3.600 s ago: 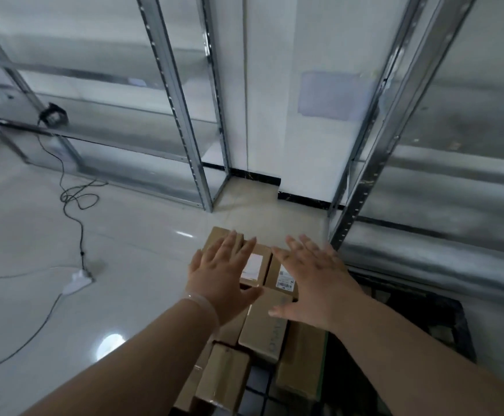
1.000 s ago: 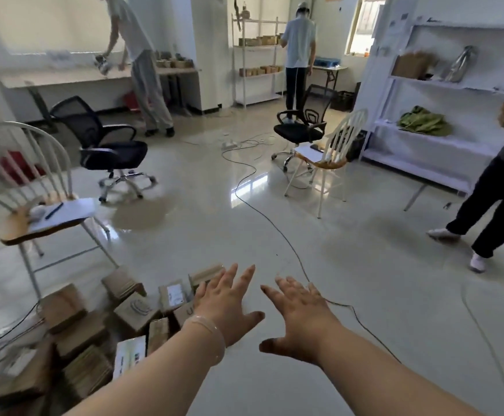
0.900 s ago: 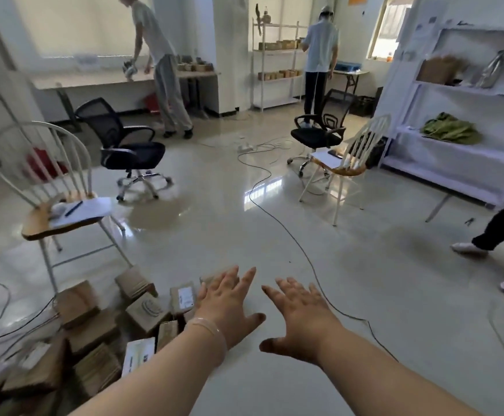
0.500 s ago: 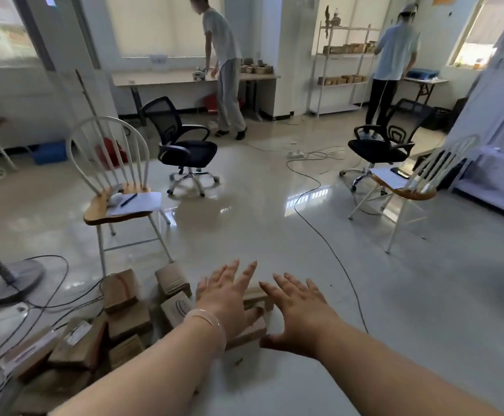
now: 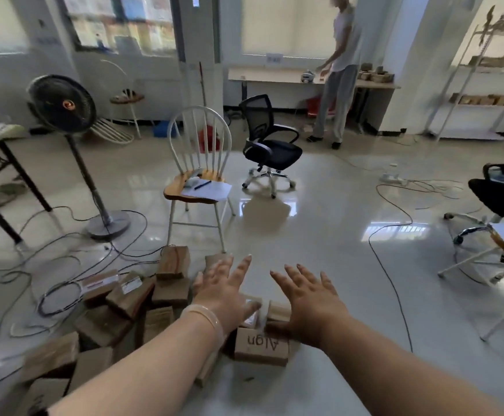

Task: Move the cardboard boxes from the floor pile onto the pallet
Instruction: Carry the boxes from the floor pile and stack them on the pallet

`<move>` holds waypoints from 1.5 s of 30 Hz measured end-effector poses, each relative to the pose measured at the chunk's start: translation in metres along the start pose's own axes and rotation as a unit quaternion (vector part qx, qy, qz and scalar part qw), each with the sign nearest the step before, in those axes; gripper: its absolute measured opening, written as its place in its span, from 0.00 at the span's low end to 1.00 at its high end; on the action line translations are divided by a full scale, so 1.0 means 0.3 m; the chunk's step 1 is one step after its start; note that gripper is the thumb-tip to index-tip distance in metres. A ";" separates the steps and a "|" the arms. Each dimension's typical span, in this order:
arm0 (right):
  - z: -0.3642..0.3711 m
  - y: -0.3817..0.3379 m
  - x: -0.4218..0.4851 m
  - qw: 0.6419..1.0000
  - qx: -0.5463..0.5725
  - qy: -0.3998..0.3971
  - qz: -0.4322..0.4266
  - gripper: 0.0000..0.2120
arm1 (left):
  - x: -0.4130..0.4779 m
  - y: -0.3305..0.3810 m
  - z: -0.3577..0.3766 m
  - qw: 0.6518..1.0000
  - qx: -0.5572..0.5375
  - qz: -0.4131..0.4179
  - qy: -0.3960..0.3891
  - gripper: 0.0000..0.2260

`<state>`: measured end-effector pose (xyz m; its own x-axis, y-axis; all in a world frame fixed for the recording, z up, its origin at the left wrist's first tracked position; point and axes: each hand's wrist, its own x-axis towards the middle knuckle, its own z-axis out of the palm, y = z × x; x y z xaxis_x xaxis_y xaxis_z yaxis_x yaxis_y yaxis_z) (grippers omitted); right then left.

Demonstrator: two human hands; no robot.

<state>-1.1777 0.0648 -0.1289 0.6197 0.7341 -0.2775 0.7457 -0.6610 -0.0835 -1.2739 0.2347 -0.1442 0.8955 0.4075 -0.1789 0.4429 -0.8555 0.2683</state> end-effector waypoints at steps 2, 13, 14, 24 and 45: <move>-0.013 0.055 0.034 1.000 -0.012 0.005 -0.024 0.49 | 0.007 0.033 0.007 0.999 -0.010 -0.033 0.013 0.38; 0.097 0.109 0.163 0.983 -0.058 -0.028 -0.172 0.48 | -0.048 0.077 0.137 0.985 -0.033 -0.172 0.010 0.40; 0.100 0.094 0.176 0.980 -0.061 -0.026 -0.188 0.48 | -0.044 0.067 0.138 0.983 -0.032 -0.178 0.015 0.40; 0.052 0.057 0.348 0.972 -0.071 -0.031 -0.220 0.47 | 0.067 -0.029 0.108 0.982 -0.017 -0.187 0.018 0.40; -0.124 0.604 0.635 0.946 -0.078 -0.003 -0.315 0.48 | 0.456 0.433 0.131 0.955 -0.052 -0.286 0.065 0.40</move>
<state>-0.9156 0.0907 -0.1614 0.0402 0.9735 -0.2249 0.9938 -0.0623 -0.0922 -1.0954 0.1667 -0.1711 0.5010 0.8402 -0.2075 0.8567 -0.4476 0.2564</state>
